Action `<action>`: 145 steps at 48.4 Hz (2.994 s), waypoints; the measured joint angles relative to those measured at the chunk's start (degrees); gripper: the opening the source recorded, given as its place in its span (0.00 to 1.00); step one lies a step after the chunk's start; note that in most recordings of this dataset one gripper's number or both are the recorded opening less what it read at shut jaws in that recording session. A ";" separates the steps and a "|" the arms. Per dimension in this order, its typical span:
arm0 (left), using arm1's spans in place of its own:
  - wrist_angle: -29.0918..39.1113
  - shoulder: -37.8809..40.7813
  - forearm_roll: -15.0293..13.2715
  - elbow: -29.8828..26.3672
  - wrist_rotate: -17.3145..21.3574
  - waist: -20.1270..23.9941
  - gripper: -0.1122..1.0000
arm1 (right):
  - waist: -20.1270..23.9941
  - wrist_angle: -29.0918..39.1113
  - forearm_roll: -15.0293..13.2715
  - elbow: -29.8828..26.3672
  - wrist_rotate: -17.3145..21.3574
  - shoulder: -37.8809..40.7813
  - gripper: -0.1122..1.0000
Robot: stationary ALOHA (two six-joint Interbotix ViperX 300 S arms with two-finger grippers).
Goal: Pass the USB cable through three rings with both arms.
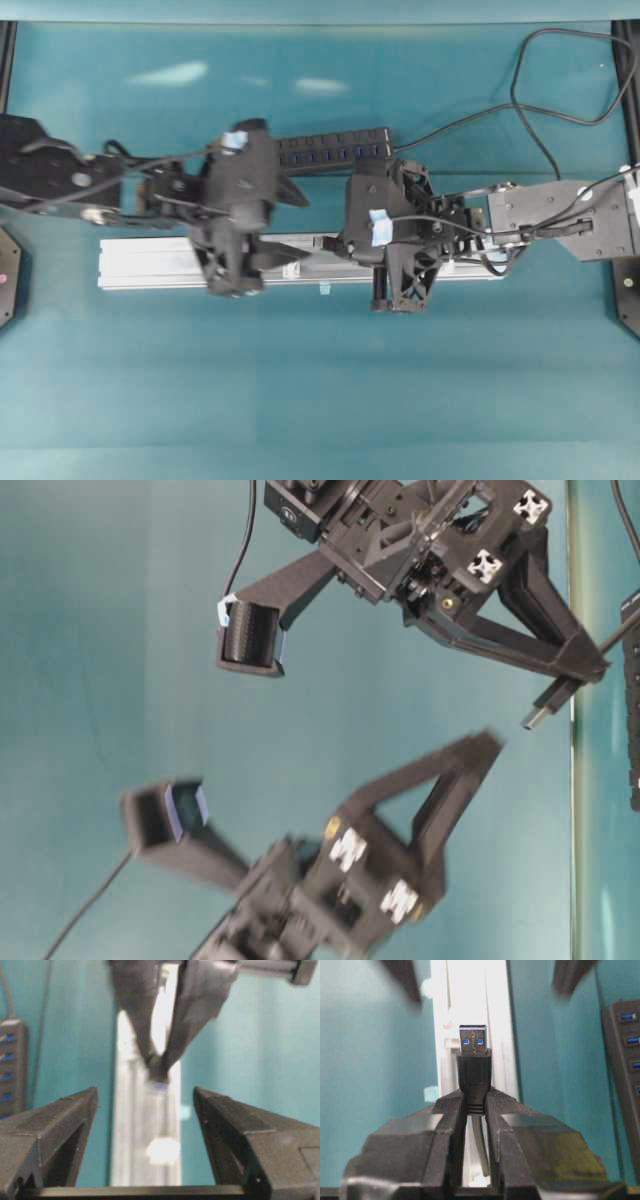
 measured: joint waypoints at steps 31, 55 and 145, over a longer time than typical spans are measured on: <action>0.00 -14.68 0.00 9.93 -0.35 1.32 0.83 | 1.58 6.24 -0.18 -5.36 -0.53 9.32 0.03; 1.05 -19.07 0.00 12.22 -0.35 1.32 0.83 | 1.14 7.56 -0.18 -8.09 -1.93 11.60 0.03; -1.58 -14.94 -0.09 16.96 -5.98 -2.46 0.83 | 0.79 2.11 -0.18 -12.04 -1.85 14.77 0.03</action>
